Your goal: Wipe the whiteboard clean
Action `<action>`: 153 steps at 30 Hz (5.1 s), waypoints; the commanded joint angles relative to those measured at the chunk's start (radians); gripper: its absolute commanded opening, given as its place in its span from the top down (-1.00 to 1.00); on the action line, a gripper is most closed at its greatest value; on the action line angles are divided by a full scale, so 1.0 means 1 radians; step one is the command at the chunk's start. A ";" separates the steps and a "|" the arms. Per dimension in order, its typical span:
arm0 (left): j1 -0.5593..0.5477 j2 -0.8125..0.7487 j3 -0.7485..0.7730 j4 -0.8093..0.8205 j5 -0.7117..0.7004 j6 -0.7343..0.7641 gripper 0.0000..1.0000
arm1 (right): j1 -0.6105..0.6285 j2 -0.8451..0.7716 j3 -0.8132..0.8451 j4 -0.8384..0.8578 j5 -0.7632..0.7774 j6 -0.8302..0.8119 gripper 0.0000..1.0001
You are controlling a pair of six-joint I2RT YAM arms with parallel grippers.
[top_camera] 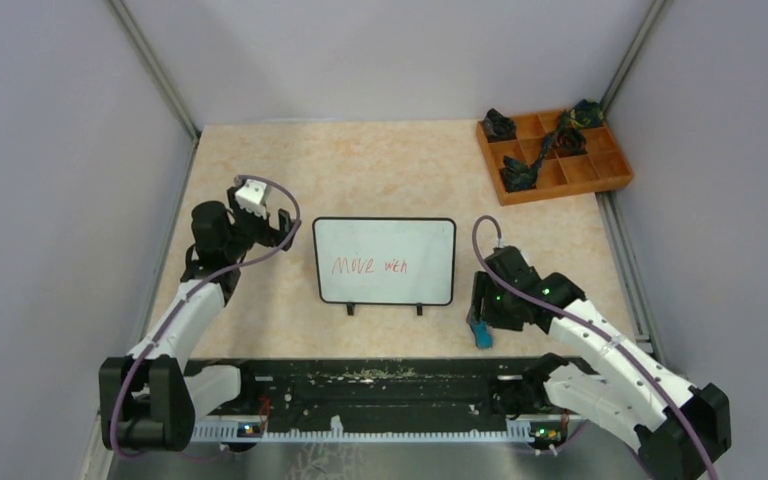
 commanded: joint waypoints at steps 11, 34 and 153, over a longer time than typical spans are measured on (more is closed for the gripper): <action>0.066 -0.008 0.098 -0.125 0.341 0.031 -0.98 | 0.039 0.073 -0.070 0.163 0.040 0.040 -0.19; 0.076 -0.015 0.119 -0.205 0.421 0.061 -0.98 | 0.041 0.186 -0.090 0.191 0.118 0.088 -0.23; 0.099 0.388 0.440 -0.511 0.949 0.274 -0.39 | 0.801 0.042 0.153 0.196 0.936 0.211 1.00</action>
